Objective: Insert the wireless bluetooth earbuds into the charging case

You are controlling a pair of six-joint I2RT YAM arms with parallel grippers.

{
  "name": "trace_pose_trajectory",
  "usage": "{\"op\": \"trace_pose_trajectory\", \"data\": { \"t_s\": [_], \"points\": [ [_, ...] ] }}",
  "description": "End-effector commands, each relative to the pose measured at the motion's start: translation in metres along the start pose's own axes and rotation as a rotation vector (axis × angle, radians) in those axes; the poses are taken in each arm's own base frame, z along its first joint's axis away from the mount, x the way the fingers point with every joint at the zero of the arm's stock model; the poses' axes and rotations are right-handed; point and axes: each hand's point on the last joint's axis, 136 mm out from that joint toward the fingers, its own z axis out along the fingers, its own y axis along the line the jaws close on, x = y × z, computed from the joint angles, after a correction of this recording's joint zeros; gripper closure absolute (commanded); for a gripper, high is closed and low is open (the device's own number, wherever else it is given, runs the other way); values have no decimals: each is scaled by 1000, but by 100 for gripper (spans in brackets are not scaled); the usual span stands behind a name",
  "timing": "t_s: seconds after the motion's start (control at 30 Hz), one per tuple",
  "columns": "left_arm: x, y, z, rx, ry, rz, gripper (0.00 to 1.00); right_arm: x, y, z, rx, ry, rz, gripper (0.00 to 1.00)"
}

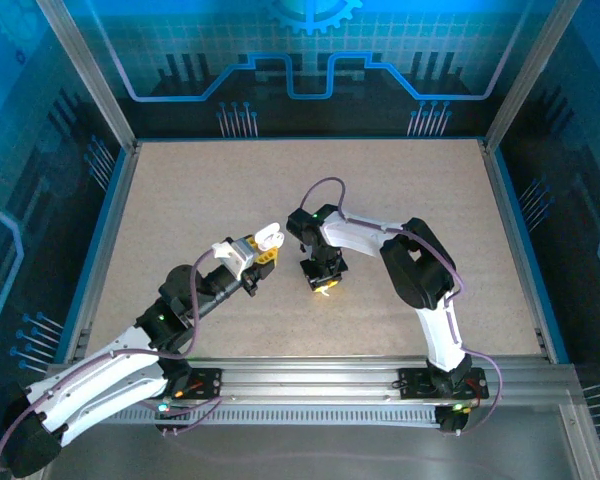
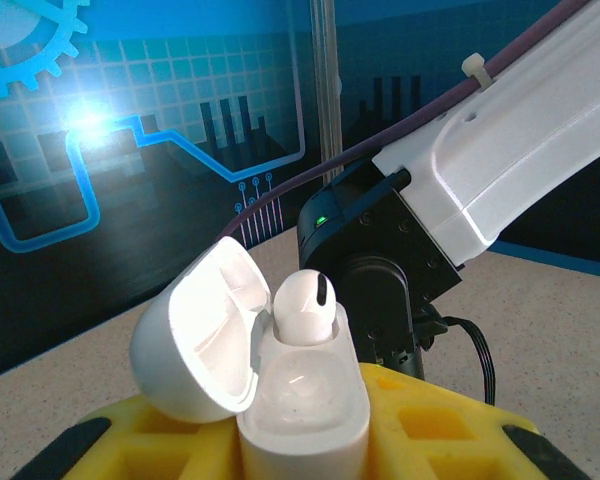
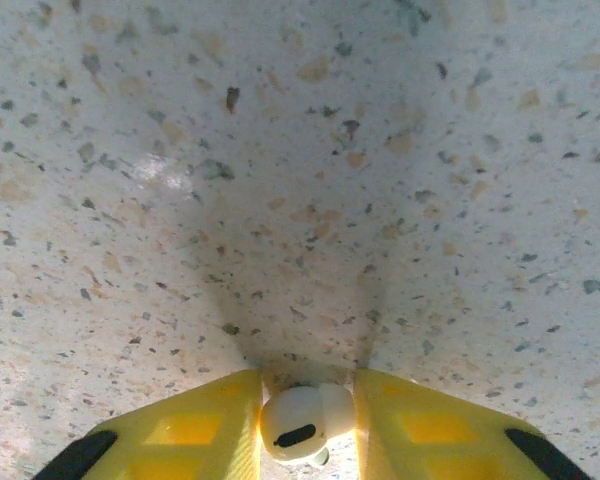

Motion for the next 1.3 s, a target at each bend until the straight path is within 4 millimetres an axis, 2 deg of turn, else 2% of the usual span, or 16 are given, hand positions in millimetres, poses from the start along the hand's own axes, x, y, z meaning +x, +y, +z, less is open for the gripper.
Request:
{"op": "trace_pose_trajectory", "data": {
  "t_s": [0.0, 0.17, 0.3, 0.47, 0.53, 0.73, 0.83, 0.93, 1.07, 1.17, 1.27],
  "points": [
    [-29, 1, 1, 6, -79, -24, 71, 9, 10, -8, -45, 4, -9, 71],
    [-28, -1, 8, 22, -72, -35, 71, 3, 2, -45, -84, -96, 31, 71],
    [-28, -5, 17, 47, -68, -61, 71, -1, -13, -88, -121, -219, 73, 71],
    [-27, -9, 34, 71, -80, -114, 72, -4, -33, -156, -209, -434, 130, 70],
    [-26, -12, 42, 85, -79, -133, 72, -4, -39, -190, -249, -552, 139, 70],
    [-19, -23, 72, 101, -72, -175, 73, 5, -43, -272, -343, -822, 122, 69],
    [-18, -29, 84, 110, -78, -197, 73, 11, -41, -299, -381, -903, 106, 68],
    [-15, -36, 95, 117, -74, -213, 73, 16, -36, -317, -423, -952, 85, 68],
    [-12, -44, 105, 121, -85, -243, 73, 18, -31, -327, -466, -983, 78, 68],
    [-13, -43, 108, 90, -96, -224, 73, 16, -39, -319, -427, -986, 109, 68],
    [-11, -25, 102, -17, -79, -190, 72, 13, -58, -293, -336, -929, 165, 67]
  ]
}}
